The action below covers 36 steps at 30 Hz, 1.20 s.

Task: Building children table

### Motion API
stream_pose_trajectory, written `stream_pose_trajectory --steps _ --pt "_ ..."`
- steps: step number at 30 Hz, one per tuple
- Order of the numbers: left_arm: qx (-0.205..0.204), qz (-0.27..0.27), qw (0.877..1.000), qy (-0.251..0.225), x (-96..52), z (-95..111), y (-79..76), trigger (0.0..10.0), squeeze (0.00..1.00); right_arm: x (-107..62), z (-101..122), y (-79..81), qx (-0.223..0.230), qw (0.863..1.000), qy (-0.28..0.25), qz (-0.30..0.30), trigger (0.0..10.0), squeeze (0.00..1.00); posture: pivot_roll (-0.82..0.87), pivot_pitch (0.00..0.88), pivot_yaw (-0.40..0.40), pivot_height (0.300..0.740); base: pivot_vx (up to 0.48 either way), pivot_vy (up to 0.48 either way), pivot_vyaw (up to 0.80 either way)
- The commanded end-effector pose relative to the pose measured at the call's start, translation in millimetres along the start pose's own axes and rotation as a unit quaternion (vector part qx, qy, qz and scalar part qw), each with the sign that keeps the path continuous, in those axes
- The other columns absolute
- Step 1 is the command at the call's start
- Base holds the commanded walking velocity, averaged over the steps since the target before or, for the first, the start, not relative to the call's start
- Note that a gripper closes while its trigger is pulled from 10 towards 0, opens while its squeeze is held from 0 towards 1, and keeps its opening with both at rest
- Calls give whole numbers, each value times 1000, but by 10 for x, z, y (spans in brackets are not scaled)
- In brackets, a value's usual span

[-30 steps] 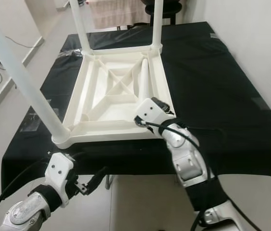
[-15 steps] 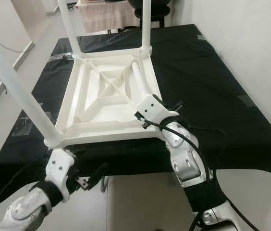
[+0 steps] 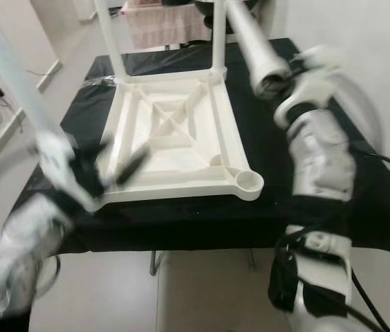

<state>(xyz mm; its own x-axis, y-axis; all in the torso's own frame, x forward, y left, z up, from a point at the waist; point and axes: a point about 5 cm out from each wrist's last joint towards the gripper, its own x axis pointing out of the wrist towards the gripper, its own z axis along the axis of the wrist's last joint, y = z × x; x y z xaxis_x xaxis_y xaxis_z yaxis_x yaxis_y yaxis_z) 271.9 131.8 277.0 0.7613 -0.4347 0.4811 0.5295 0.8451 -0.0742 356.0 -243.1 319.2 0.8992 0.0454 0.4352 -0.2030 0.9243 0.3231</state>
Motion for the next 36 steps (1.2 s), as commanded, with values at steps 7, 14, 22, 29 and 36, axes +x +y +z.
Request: stream_pose_trajectory --steps 7,14,22,29,36 --pt "-114 -25 989 -94 231 343 40 10000 4 -153 79 320 205 954 -50 212 10000 0 -85 50 91 740 0 0 0" --pt "-244 -94 948 -180 310 655 -10 10000 1000 -315 45 407 252 912 -48 320 10000 0 -88 44 98 740 0 0 0" --pt "-353 -130 900 -220 285 786 -9 10000 1000 -546 29 469 317 849 -55 420 10000 0 -81 46 102 740 0 0 0" --pt "-381 -139 885 -228 274 817 10 10000 1000 -776 -1 635 332 796 -27 505 10000 0 -85 40 105 740 0 0 0" --pt "-405 -151 875 -217 262 828 11 10000 1000 -929 -165 774 285 785 41 549 10000 0 -86 39 107 740 0 0 0"
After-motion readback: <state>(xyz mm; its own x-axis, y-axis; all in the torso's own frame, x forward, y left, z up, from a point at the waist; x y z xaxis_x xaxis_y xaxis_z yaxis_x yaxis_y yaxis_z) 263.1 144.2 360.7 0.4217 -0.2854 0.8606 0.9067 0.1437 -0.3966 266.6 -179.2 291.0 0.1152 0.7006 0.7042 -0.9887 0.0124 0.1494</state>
